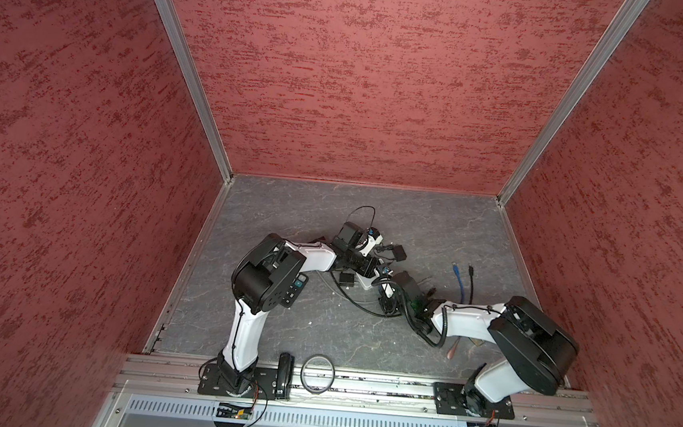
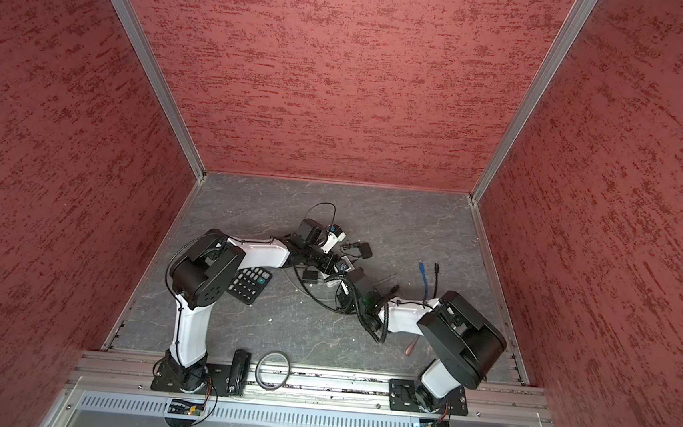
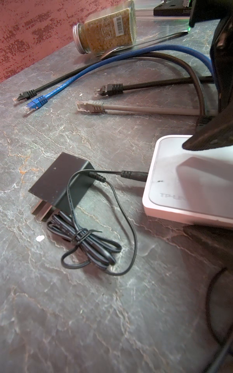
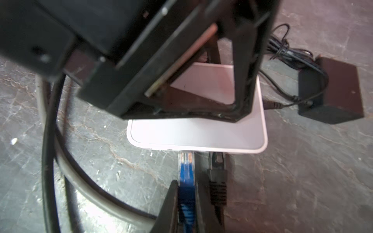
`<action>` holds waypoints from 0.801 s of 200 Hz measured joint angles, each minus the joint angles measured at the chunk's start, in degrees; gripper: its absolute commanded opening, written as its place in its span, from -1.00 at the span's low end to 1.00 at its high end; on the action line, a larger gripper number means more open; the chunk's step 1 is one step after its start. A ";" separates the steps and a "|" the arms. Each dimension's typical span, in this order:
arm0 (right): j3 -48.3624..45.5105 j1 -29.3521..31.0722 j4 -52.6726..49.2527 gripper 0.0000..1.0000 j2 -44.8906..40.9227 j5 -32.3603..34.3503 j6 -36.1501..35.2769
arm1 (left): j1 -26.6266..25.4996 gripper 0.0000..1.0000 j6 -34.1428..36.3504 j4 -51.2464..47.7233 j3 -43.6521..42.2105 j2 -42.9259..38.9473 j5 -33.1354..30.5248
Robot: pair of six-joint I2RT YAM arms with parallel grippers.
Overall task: Insert the plug into the switch port
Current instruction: 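Carry the blue plug to the router's front port beside the black plug, then push the blue ethernet plug into the router's front port with the right gripper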
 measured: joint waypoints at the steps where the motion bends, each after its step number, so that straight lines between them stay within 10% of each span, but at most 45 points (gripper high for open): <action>1: 0.09 0.00 -0.11 -0.93 0.09 0.00 0.00 | 0.00 0.20 0.00 0.00 0.00 0.00 0.00; 160: 1.84 0.22 -1.33 -0.95 1.20 -1.40 2.51 | -0.87 0.19 -6.64 0.44 0.02 -0.20 -5.07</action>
